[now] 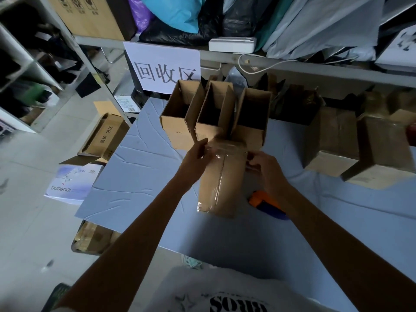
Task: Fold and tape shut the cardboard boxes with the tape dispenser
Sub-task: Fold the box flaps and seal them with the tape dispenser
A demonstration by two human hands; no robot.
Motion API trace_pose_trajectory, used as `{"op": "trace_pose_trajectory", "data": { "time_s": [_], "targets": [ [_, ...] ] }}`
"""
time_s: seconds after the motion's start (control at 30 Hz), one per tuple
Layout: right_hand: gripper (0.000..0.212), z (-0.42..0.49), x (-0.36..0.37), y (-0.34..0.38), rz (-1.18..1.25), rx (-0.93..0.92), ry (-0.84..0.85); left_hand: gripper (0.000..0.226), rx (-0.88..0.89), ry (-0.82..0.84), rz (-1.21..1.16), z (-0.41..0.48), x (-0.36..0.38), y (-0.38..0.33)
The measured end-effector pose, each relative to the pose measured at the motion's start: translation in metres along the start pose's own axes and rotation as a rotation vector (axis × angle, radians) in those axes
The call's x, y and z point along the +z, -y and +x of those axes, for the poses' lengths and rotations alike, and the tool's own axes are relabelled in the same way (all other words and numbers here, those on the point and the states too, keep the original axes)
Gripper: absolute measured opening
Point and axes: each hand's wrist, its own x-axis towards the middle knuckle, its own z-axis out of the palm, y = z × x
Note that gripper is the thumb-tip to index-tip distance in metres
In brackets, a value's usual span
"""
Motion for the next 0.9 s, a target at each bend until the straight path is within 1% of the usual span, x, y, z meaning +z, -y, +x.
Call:
{"op": "trace_pose_trajectory", "data": {
  "time_s": [0.07, 0.1, 0.13, 0.17, 0.2, 0.27, 0.3, 0.4, 0.47, 0.53, 0.6, 0.67, 0.8, 0.83, 0.9],
  "targets": [
    [0.046, -0.009, 0.002, -0.016, -0.064, -0.023, 0.069, 0.08, 0.049, 0.068, -0.034, -0.013, 0.009, 0.022],
    [0.059, -0.011, 0.003, -0.024, -0.069, -0.025, 0.109, 0.096, 0.013, 0.092, -0.041, -0.02, 0.015, 0.031],
    [0.073, -0.013, 0.004, -0.033, -0.062, -0.023, 0.144, 0.104, -0.051, 0.104, -0.062, -0.028, 0.02, 0.04],
    [0.081, -0.014, 0.005, -0.042, -0.07, -0.034, 0.163, 0.104, -0.101, 0.101, -0.068, -0.035, 0.024, 0.047],
    [0.081, -0.016, 0.006, -0.049, -0.116, -0.055, 0.171, 0.099, -0.124, 0.086, -0.059, -0.041, 0.027, 0.054],
    [0.065, -0.02, 0.007, -0.06, -0.214, -0.113, 0.143, 0.09, -0.153, 0.04, -0.033, -0.052, 0.026, 0.063],
    [0.057, -0.024, 0.006, -0.063, -0.204, -0.153, 0.105, 0.088, -0.151, 0.019, -0.03, -0.057, 0.024, 0.064],
    [0.046, -0.039, -0.002, -0.068, -0.159, -0.281, 0.067, 0.071, -0.027, -0.055, -0.011, -0.069, 0.027, 0.055],
    [0.043, -0.051, -0.011, -0.064, -0.112, -0.279, 0.045, 0.063, 0.05, -0.089, -0.02, -0.079, 0.039, 0.041],
    [0.039, -0.062, -0.02, -0.058, -0.052, -0.263, -0.03, 0.065, 0.12, -0.095, -0.036, -0.088, 0.053, 0.028],
    [0.035, -0.077, -0.028, -0.05, -0.07, -0.305, -0.129, 0.074, 0.195, -0.068, -0.027, -0.097, 0.063, 0.018],
    [0.039, -0.092, -0.039, -0.045, -0.041, -0.318, -0.215, 0.077, 0.263, -0.031, 0.03, -0.101, 0.074, 0.005],
    [0.035, -0.122, -0.071, -0.038, -0.052, -0.367, -0.371, 0.058, 0.48, 0.078, -0.074, -0.106, 0.106, -0.03],
    [0.036, -0.124, -0.081, -0.033, -0.05, -0.361, -0.401, 0.056, 0.483, 0.11, -0.078, -0.1, 0.114, -0.038],
    [0.036, -0.123, -0.101, -0.021, -0.052, -0.351, -0.43, 0.058, 0.428, 0.176, -0.084, -0.087, 0.128, -0.055]
  ]
}}
